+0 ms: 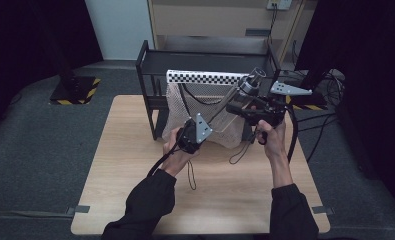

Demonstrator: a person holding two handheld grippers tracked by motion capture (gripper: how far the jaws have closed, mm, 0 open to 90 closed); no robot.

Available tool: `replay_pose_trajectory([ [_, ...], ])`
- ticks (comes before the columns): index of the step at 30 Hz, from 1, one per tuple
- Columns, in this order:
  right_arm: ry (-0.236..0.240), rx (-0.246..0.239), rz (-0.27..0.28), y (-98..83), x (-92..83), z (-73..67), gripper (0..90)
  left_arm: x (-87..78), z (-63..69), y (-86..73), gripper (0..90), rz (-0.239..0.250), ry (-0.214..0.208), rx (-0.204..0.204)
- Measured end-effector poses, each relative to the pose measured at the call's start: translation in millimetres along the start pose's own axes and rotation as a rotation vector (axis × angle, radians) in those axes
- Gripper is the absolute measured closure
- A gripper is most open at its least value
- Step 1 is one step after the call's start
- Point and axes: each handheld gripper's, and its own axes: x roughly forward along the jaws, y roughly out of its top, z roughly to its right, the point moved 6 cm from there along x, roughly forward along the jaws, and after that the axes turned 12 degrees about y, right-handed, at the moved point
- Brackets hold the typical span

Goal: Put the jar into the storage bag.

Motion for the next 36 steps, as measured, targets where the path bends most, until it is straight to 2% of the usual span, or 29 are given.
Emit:
replay_pose_trajectory([
  [4, 0.012, 0.01, 0.016, 3.2, 5.0, 0.1, 31.9, -0.1, 0.2, 0.1, 88.1, 0.0, 0.003, 0.002],
  [9, 0.023, 0.047, 0.06, 7.4, 15.0, 4.2, 32.0, -0.5, 0.6, 0.3, 88.1, 0.002, 0.001, 0.0],
  [12, 0.013, 0.054, 0.079, 6.7, 23.4, 5.8, 31.9, -1.5, 0.4, 0.6, 88.1, 0.003, -0.002, 0.003],
  [17, -0.029, 0.058, 0.089, 2.0, 36.9, 10.2, 31.9, -2.3, 0.5, 0.7, 88.1, 0.008, -0.005, -0.004],
  [20, -0.077, 0.042, 0.081, -1.8, 41.6, 13.4, 31.9, -3.5, -0.1, 1.1, 88.1, 0.011, -0.004, -0.003],
  [24, -0.147, 0.014, 0.039, -8.4, 45.6, 17.0, 31.9, -2.4, 0.3, 0.5, 88.1, 0.003, -0.004, 0.001],
  [28, -0.203, -0.01, 0.021, -9.6, 44.6, 18.3, 31.9, -2.5, 0.1, 0.4, 88.1, 0.006, -0.004, -0.003],
  [33, -0.306, -0.079, -0.054, -11.9, 44.4, 18.2, 31.9, -3.8, 0.9, 3.6, 88.1, 0.016, -0.002, -0.003],
  [36, -0.332, -0.094, -0.081, -16.4, 45.0, 19.0, 31.8, -5.0, 0.8, 5.0, 88.1, 0.02, 0.0, -0.001],
])
